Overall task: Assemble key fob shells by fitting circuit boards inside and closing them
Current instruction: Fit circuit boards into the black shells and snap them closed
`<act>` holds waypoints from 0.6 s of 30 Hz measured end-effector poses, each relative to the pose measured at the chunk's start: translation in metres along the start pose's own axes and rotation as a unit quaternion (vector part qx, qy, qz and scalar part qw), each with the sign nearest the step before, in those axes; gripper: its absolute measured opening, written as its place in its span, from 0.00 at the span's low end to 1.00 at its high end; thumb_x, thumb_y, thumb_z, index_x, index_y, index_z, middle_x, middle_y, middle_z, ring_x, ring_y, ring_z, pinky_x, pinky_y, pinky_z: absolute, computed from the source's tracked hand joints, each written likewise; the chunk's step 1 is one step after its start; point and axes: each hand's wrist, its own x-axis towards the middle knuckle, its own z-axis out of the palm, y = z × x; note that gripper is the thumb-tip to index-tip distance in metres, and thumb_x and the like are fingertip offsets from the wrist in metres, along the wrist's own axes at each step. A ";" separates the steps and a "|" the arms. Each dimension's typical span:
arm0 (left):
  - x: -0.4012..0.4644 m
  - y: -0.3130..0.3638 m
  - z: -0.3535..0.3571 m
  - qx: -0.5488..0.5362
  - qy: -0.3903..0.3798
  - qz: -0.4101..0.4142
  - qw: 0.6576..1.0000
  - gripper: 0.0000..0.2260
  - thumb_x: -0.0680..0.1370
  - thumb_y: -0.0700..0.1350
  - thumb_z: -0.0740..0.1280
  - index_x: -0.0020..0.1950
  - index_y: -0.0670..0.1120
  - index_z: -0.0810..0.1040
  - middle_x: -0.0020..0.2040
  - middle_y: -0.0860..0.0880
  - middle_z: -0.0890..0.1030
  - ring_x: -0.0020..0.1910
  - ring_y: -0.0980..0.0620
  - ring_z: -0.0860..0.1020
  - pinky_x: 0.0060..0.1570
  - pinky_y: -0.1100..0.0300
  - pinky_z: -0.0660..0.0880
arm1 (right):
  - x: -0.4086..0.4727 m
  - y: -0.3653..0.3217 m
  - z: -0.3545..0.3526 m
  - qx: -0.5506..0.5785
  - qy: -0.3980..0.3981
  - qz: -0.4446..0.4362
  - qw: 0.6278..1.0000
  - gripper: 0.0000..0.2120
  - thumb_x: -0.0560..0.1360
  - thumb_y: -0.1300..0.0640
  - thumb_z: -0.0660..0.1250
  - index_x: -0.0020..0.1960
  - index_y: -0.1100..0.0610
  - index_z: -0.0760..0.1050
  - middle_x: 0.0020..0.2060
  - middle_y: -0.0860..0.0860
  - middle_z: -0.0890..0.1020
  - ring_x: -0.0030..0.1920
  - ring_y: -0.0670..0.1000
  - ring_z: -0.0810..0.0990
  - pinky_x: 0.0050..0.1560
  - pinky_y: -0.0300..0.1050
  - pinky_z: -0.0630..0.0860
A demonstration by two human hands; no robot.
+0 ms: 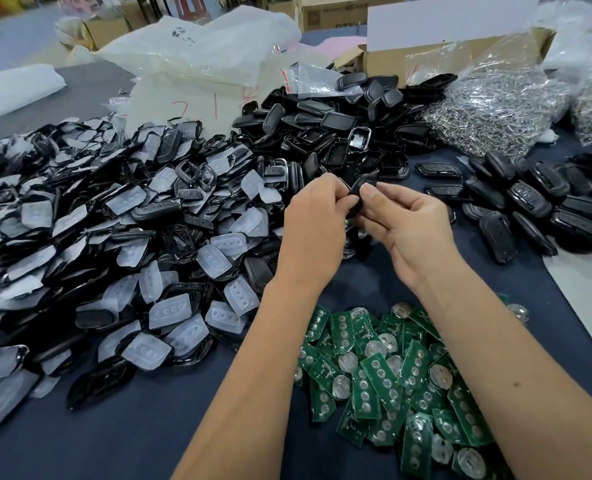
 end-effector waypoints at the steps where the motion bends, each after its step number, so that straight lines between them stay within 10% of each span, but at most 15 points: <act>1: 0.000 0.000 0.002 0.030 -0.004 0.020 0.999 0.04 0.81 0.39 0.68 0.46 0.41 0.77 0.41 0.49 0.78 0.42 0.48 0.75 0.43 0.54 0.71 | 0.000 0.001 0.000 -0.007 0.008 0.000 1.000 0.15 0.73 0.60 0.79 0.56 0.65 0.82 0.48 0.60 0.88 0.46 0.54 0.88 0.48 0.46 0.83; 8: -0.004 0.006 0.004 0.059 -0.029 0.110 0.992 0.02 0.79 0.36 0.70 0.48 0.37 0.79 0.45 0.44 0.80 0.47 0.44 0.77 0.49 0.49 0.74 | -0.001 -0.003 -0.001 0.025 0.042 0.013 0.999 0.13 0.76 0.65 0.75 0.59 0.69 0.81 0.50 0.62 0.86 0.47 0.54 0.87 0.49 0.47 0.84; 18: -0.006 -0.018 -0.001 0.168 -0.045 -0.061 0.983 0.13 0.76 0.59 0.74 0.51 0.50 0.83 0.49 0.51 0.75 0.56 0.47 0.70 0.57 0.54 0.71 | 0.007 -0.007 -0.017 0.082 -0.011 0.024 0.996 0.06 0.81 0.62 0.69 0.57 0.59 0.81 0.56 0.58 0.87 0.59 0.57 0.86 0.62 0.53 0.82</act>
